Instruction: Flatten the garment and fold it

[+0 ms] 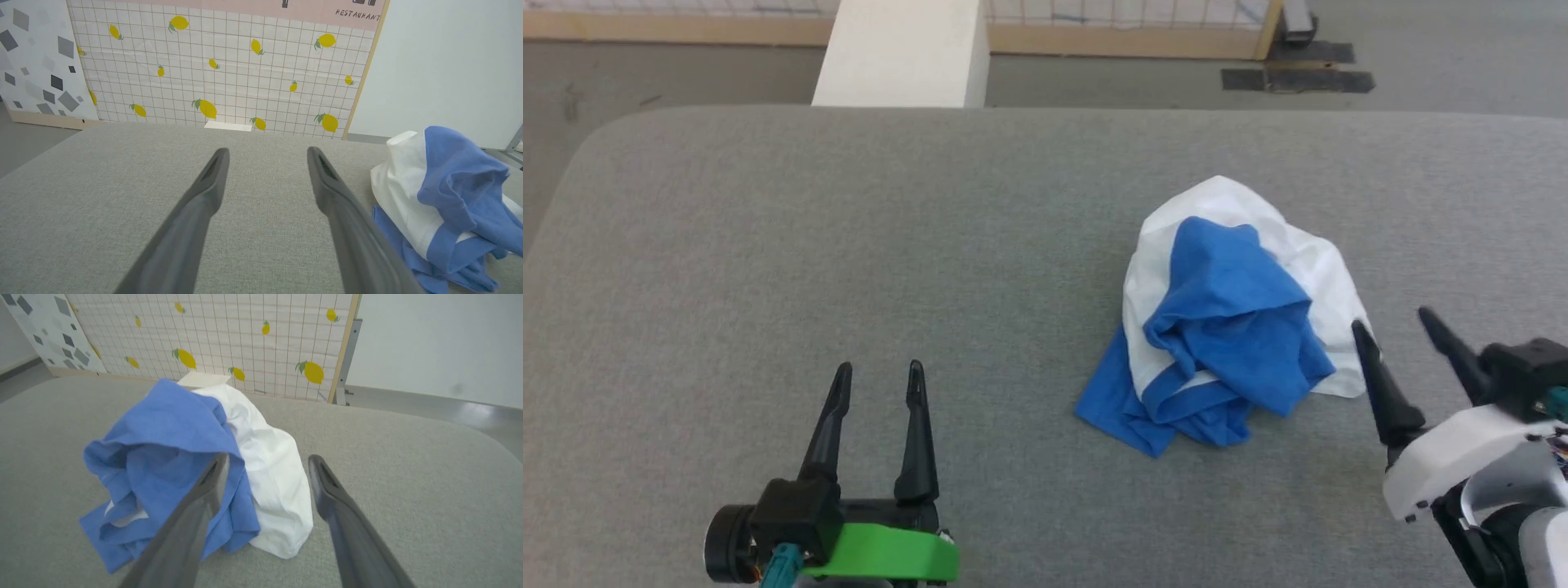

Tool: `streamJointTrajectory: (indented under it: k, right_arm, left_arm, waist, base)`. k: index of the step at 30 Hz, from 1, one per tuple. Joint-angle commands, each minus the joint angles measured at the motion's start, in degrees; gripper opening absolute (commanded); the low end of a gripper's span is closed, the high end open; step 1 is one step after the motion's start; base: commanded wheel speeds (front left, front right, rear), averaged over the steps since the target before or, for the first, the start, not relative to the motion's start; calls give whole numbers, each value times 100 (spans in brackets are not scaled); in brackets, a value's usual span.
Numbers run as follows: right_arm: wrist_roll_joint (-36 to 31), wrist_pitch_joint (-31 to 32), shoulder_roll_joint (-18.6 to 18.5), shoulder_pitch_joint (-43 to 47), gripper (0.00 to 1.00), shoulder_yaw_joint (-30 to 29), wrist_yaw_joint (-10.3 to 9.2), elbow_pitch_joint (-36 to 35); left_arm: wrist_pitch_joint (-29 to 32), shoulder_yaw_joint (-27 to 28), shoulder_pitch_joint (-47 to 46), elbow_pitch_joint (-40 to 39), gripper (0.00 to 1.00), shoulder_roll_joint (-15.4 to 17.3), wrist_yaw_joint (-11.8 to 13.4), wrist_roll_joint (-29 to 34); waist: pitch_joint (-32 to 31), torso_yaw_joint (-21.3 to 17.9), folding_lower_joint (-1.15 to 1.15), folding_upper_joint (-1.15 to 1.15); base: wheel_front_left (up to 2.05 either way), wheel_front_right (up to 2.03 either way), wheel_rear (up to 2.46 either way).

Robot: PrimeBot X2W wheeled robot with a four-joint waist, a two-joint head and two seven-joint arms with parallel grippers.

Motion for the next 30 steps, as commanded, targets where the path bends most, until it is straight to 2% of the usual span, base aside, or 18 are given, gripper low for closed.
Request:
streamJointTrajectory:
  k: [1,4,13,14,15,16,24,30]
  right_arm:
    - [100,184,-146,-94,100,102,-9,82]
    - [428,593,-370,-161,100,347,-9,338]
    - [786,930,-697,-450,98,980,-9,1076]
    - [780,949,-726,-475,33,1043,-9,1143]
    - [769,931,-712,-495,13,1025,-9,1190]
    - [732,906,-695,-516,0,998,-9,1235]
    - [414,693,-716,-799,0,665,-9,947]
    - [151,625,-934,-1198,0,-19,-9,378]
  left_arm:
    - [-22,30,-142,42,100,-66,-58,57]
    - [-22,43,-205,107,100,-165,-153,118]
    - [-22,41,-371,252,100,-293,-309,203]
    - [-22,37,-383,275,100,-299,-319,201]
    - [-22,37,-388,293,100,-303,-322,200]
    - [-22,40,-385,313,100,-308,-319,194]
    - [-23,160,-263,391,100,-318,-297,130]
    - [-23,259,-150,393,100,-319,-303,107]
  waist:
    - [219,219,0,0]
    - [366,385,0,0]
    - [604,706,0,0]
    - [597,726,0,0]
    - [584,733,0,0]
    - [556,738,0,0]
    - [140,481,0,0]
    - [-127,177,0,0]
  base:
    - [0,0,0]
    - [0,0,0]
    - [0,0,0]
    - [0,0,0]
    - [0,0,0]
    - [0,0,0]
    - [0,0,0]
    - [0,0,0]
